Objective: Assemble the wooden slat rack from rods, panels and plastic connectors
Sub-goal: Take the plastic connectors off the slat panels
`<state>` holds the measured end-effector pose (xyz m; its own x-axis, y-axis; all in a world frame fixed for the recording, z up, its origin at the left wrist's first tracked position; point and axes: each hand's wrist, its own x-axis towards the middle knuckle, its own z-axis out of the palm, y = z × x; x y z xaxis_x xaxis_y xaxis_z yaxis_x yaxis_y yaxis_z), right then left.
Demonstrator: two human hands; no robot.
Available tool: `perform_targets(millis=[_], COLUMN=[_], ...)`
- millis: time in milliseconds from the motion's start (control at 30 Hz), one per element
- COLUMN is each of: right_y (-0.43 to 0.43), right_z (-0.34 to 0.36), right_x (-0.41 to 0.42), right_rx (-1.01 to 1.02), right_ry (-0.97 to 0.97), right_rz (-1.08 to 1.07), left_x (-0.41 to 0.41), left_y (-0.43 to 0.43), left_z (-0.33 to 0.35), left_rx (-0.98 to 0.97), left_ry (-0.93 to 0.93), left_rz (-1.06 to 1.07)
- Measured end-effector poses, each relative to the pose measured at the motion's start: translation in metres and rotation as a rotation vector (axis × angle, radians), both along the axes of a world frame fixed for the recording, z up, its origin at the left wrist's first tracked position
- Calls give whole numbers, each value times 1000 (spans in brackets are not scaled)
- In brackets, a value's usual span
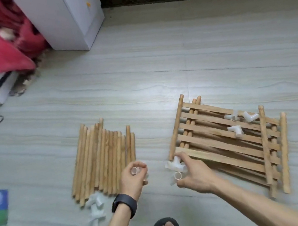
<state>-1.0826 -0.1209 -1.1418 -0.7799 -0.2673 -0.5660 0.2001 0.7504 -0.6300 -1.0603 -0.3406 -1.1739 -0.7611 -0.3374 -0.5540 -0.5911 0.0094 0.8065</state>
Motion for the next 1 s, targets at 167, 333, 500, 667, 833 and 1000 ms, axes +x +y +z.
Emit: perform_targets(millis=[167,333,500,667,833,1000], right_y=[-109,-162,-184,-173,-106,2], right_z=[-18,-51,-61,-48,-24,10], right_x=[33,70,79,69,12,-54], right_rx=[-136,-93,-126,-178,-1,452], right_ry=[-79,-223,-270,-311,-149,38], right_rz=[145,204,49,151,159,304], left_x=[96,120,116,113,63,-17], left_y=[-109,-148,-159,-168,-138,-56], left_z=[-3,-6,-10,-6,21,40], left_rx=[-444,-471,-421,-756,-1018,-944], left_ry=[-231,-312,-297,-483,-415,-161], left_rz=[185,84,-94,-419,-575,-817])
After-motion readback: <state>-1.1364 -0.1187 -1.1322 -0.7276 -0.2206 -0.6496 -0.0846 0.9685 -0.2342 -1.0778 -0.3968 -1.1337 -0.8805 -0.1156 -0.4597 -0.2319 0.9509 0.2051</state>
